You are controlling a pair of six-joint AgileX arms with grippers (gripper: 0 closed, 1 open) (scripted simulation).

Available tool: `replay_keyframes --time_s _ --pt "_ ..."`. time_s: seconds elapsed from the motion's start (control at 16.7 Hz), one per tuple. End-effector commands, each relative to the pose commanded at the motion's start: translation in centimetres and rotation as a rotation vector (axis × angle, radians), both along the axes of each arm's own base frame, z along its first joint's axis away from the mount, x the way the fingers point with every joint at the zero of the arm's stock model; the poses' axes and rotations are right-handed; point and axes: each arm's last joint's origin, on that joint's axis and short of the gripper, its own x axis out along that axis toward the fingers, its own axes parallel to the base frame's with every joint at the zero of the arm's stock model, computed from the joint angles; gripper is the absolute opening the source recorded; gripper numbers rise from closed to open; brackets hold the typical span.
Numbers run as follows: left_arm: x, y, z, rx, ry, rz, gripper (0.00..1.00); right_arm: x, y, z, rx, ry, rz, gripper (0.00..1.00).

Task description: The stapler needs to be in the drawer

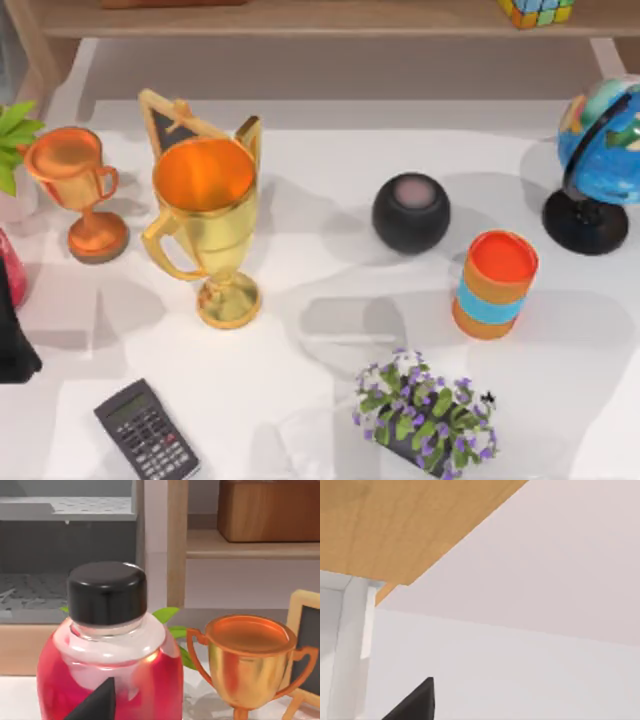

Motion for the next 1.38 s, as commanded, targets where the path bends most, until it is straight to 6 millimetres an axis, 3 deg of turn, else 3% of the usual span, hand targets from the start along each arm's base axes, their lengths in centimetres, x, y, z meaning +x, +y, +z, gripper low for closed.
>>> replay_keyframes --time_s 0.12,0.24,0.42,0.6,0.72,0.9,1.2,1.38 --pt "0.0 0.0 0.0 0.000 0.000 0.000 1.00 -1.7 -4.0 -0.2 -0.146 -0.098 -0.023 1.00" --pt "0.0 0.0 0.0 0.000 0.000 0.000 1.00 -3.8 -7.8 -2.0 -0.288 -0.156 -0.043 1.00" --pt "0.0 0.0 0.0 0.000 0.000 0.000 1.00 -7.3 -11.7 -7.2 -0.471 -0.182 -0.035 1.00" --pt "0.0 0.0 0.0 0.000 0.000 0.000 1.00 -11.4 -12.3 -13.7 -0.610 -0.169 0.032 1.00" --pt "0.0 0.0 0.0 0.000 0.000 0.000 1.00 -14.0 -10.8 -17.6 -0.681 -0.158 0.105 1.00" --pt "0.0 0.0 0.0 0.000 0.000 0.000 1.00 -16.9 -6.1 -21.3 -0.775 -0.181 0.263 1.00" --pt "0.0 0.0 0.0 0.000 0.000 0.000 1.00 -19.1 3.0 -22.2 -0.931 -0.328 0.572 1.00" --pt "0.0 0.0 0.0 0.000 0.000 0.000 1.00 -19.6 6.9 -21.9 -0.978 -0.419 0.722 1.00"
